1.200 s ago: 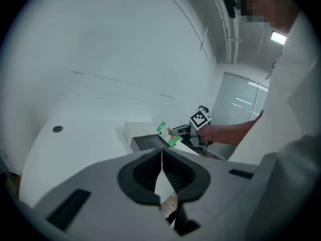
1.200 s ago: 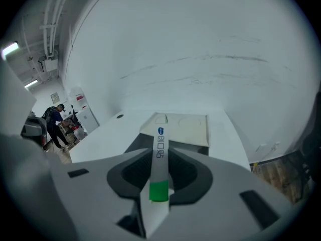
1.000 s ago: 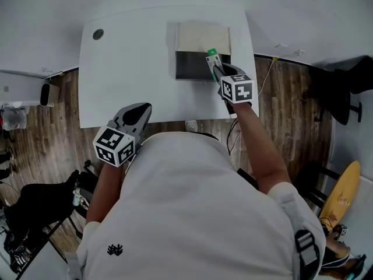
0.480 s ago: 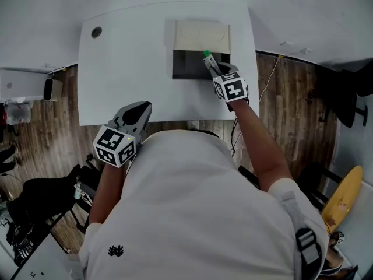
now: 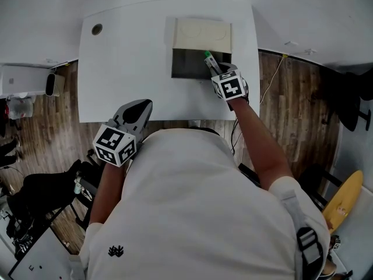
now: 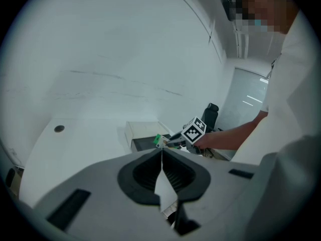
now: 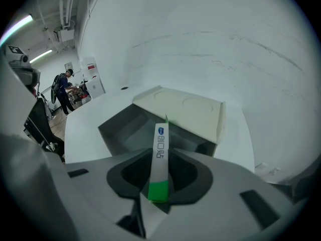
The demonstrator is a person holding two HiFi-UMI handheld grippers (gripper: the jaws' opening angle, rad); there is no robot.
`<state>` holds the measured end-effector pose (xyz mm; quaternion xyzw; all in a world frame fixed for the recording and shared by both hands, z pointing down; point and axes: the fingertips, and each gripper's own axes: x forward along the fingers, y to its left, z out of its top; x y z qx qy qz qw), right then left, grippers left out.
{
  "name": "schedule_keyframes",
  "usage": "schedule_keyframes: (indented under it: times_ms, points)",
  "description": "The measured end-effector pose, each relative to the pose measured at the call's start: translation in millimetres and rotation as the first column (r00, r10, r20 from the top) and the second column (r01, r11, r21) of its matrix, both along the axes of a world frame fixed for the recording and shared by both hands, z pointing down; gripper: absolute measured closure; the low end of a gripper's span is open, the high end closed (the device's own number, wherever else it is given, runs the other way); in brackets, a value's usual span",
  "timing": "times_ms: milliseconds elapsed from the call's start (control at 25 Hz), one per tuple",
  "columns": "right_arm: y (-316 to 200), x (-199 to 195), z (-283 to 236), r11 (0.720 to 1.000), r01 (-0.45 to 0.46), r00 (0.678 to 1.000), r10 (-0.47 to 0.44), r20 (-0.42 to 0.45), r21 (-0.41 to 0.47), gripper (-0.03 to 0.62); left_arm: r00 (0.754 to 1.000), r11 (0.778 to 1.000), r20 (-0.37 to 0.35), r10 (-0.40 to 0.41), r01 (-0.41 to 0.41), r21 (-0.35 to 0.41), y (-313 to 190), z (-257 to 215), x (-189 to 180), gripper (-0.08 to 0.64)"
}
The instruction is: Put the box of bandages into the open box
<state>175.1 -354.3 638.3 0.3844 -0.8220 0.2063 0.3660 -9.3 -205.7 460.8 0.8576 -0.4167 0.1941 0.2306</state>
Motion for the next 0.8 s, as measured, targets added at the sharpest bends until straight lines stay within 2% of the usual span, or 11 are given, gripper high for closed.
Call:
schedule_keyframes:
  times_ms: [560,800]
  points:
    - [-1.3,-3.3,3.1,0.999,0.026,0.999,-0.026,-0.023,0.018,0.491,1.0,1.0,0.004,-0.01,0.01,-0.002,2.5,-1.9,-3.5,0.548]
    - [0.9,-5.1,2.6,0.999,0.034,0.999,-0.033,-0.029,0.032,0.447,1.0,1.0,0.0,-0.006,0.006,0.004,6.0,-1.8,-8.8,0.548]
